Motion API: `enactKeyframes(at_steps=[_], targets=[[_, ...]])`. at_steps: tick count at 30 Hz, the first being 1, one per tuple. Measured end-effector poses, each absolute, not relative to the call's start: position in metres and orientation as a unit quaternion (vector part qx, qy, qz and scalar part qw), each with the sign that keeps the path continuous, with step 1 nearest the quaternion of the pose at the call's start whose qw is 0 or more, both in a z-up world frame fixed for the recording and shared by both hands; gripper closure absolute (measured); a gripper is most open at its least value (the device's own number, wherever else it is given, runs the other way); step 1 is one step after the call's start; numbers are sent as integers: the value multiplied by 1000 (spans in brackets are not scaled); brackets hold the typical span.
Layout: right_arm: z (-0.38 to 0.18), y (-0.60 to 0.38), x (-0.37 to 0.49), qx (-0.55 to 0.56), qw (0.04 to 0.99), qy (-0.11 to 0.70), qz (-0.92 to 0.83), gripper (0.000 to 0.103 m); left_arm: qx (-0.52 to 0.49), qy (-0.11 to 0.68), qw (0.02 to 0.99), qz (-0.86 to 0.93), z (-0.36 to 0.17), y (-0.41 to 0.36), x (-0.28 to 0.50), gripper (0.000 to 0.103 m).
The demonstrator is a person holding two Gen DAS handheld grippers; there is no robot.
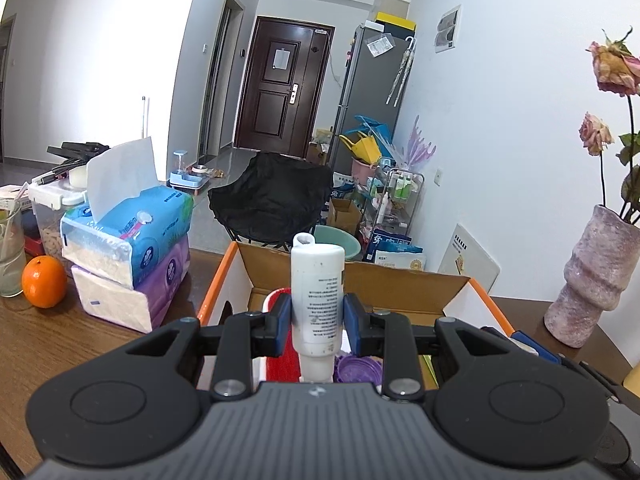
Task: Organize rigid objects
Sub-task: 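Lower both tools into the box and open them to drop tube and adapter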
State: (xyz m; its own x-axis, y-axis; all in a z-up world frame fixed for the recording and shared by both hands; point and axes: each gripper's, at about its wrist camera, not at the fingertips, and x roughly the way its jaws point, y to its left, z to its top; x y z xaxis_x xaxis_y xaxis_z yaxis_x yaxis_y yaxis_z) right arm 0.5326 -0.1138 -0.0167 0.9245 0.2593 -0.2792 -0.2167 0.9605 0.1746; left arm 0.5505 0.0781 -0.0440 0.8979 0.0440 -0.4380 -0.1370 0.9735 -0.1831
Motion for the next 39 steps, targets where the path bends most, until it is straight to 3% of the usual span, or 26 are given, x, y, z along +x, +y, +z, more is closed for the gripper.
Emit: enactKeyframes(at_steps=[21, 23, 24, 25, 26, 28, 30, 39], targets=[[-24, -109, 575, 63, 977, 162, 121, 72, -80, 240, 967, 43, -60, 67, 598, 74], [-27, -109, 578, 59, 976, 173, 121, 72, -78, 243, 966, 44, -62, 67, 598, 63], [-27, -109, 578, 59, 975, 175, 119, 72, -75, 244, 966, 47, -63, 66, 598, 45], [-28, -109, 577, 58, 976, 176, 117, 68, -72, 243, 966, 52, -63, 66, 597, 29], [-27, -109, 577, 55, 976, 178, 116, 62, -69, 236, 968, 58, -62, 66, 595, 26], [-27, -109, 575, 49, 977, 176, 107, 21, -60, 230, 969, 65, -61, 66, 593, 17], [-27, -108, 574, 42, 980, 171, 92, 3, -64, 225, 969, 73, -60, 69, 591, 2], [-26, -111, 573, 42, 979, 175, 91, 0, -67, 220, 969, 89, -57, 77, 584, 0]])
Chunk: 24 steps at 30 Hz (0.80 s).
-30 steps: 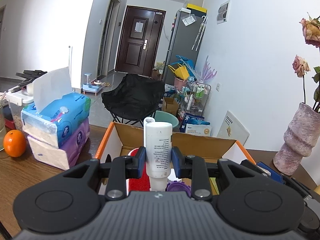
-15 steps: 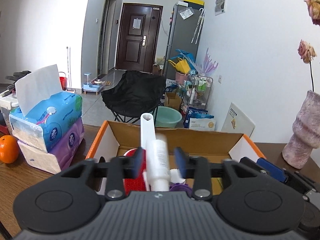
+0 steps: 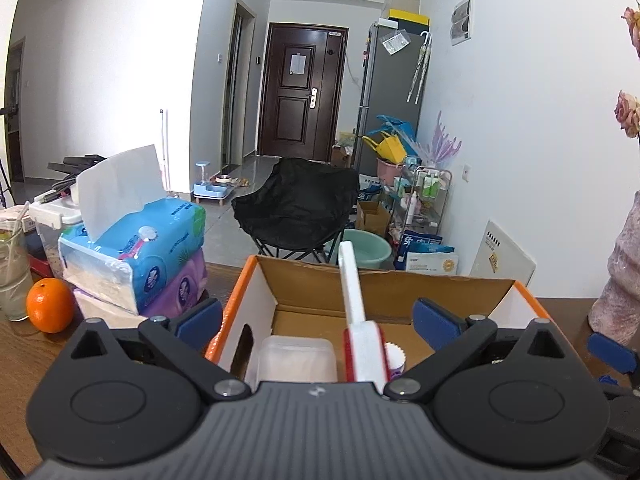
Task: Organize rigid objects
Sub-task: 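Lower both tools into the box and open them to drop tube and adapter, then withdraw the left tool toward the tape roll while the right tool moves toward the blue cap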
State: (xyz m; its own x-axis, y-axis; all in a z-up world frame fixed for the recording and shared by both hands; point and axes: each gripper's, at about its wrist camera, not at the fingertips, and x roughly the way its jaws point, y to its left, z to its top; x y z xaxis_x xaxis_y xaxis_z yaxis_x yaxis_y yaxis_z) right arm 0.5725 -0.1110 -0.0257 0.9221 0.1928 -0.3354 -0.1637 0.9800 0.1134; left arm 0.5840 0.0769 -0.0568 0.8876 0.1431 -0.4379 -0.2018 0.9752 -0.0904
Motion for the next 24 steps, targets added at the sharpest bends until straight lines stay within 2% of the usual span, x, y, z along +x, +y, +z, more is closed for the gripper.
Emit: enactKeyframes(at_steps=[24], targets=[[-10, -135, 512, 31, 980, 178, 82, 0, -52, 231, 965, 112, -46, 87, 512, 0]])
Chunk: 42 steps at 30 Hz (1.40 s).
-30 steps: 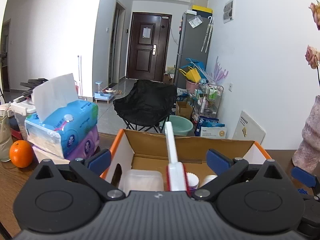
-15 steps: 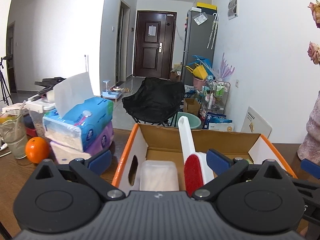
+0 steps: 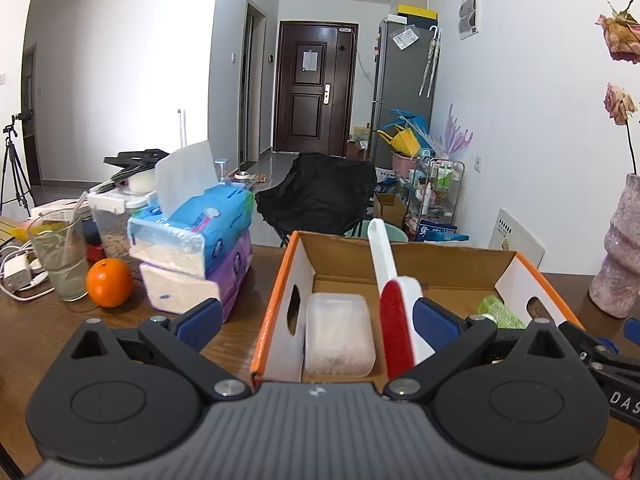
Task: Organize rigid objects
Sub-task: 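Withdraw the left tool toward the tape roll while the right tool moves toward the blue cap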
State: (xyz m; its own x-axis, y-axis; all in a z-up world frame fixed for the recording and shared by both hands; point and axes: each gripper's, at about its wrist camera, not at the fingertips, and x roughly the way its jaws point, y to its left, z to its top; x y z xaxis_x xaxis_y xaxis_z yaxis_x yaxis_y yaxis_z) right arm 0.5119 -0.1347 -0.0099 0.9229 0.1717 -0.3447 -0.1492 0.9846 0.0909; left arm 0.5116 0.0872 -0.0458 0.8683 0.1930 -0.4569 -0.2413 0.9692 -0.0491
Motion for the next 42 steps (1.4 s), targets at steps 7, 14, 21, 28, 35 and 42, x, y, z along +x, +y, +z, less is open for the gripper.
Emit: enactKeyframes(at_steps=[7, 14, 21, 28, 35, 42], targets=[[-9, -140, 489, 29, 979, 183, 80, 0, -52, 234, 964, 116, -48, 89, 487, 0], [-10, -149, 464, 29, 979, 187, 77, 0, -52, 242, 961, 122, -50, 89, 463, 0], [-12, -157, 440, 32, 978, 193, 75, 0, -52, 254, 958, 126, -54, 90, 440, 0], [-13, -158, 415, 28, 977, 197, 76, 0, -56, 267, 953, 130, -60, 94, 419, 0], [-15, -163, 395, 28, 976, 202, 74, 0, -58, 285, 948, 128, -70, 92, 402, 0], [-21, -172, 385, 26, 975, 212, 70, 0, -54, 309, 942, 122, -84, 85, 392, 0]])
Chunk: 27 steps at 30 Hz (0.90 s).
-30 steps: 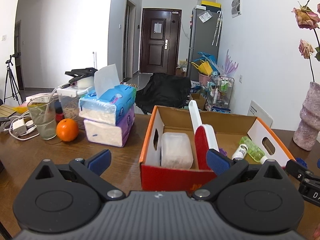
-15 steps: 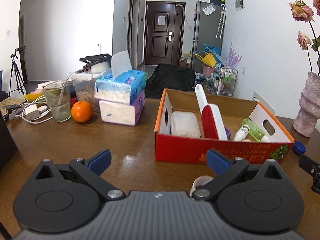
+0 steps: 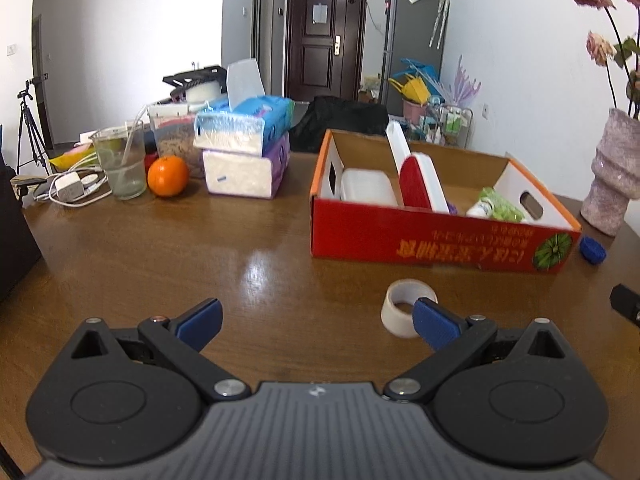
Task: Organize rigid objects
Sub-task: 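Withdraw the left tool toward the tape roll while the right tool moves toward the blue cap, then grasp the white tape roll with the left tool while the right tool approaches the blue cap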
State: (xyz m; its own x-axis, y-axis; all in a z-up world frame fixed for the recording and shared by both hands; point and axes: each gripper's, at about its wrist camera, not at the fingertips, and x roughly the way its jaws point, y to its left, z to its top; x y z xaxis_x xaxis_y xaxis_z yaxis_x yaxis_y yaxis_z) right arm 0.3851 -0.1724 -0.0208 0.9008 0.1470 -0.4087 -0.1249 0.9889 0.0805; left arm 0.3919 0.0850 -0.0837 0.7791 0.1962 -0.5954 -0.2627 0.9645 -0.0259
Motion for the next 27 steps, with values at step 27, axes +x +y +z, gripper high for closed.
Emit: enactKeyframes(at_steps=[27], targets=[[-37, -242, 402, 54, 971, 231, -3, 0, -40, 358, 929, 87, -131, 47, 443, 0]])
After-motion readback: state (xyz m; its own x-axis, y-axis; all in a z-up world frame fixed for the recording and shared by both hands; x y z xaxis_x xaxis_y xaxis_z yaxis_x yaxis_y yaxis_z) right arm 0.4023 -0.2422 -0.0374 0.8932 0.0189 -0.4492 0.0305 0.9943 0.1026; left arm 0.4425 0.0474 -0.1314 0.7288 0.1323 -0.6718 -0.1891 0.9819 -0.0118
